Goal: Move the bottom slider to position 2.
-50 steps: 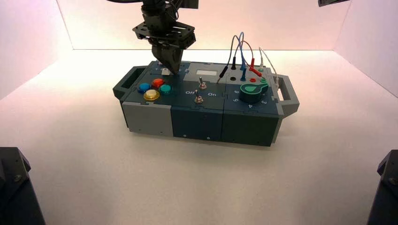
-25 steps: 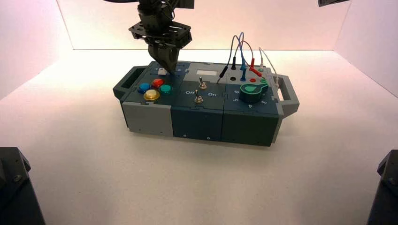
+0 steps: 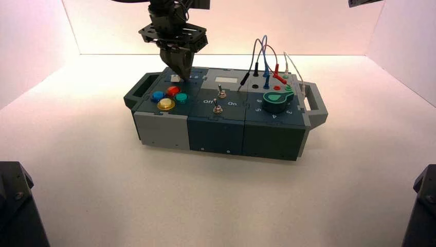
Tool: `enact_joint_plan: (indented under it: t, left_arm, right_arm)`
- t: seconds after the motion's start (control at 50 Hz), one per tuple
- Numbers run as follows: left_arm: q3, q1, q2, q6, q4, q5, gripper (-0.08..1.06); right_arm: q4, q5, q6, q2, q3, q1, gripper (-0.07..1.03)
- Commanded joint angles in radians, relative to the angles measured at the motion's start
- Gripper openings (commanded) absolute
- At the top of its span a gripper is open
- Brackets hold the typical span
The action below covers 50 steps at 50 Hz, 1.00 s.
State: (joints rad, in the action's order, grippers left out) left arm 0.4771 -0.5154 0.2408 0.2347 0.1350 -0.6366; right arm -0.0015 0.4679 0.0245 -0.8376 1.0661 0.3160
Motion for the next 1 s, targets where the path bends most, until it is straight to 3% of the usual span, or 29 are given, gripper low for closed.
enact_joint_plan:
  t: [0.02,0.78,1.0]
  left_arm:
    - [-0.003,0.012,-0.012,0.005,-0.005,-0.006,-0.03]
    - [-0.025,0.005,0.005,0.011,0.005,-0.014,-0.03]
    - [-0.081,-0.066,-0.061,-0.005,0.011,-0.083,-0.03]
  right_arm:
    - [0.0,-0.009,0.003,0.002,-0.021,-0.002,-0.01]
    - [0.0,-0.005,0.003,0.002,-0.02,-0.003,-0.01]
    - [0.002,-0.002,0.002,0.002,-0.021,-0.003,-0.01]
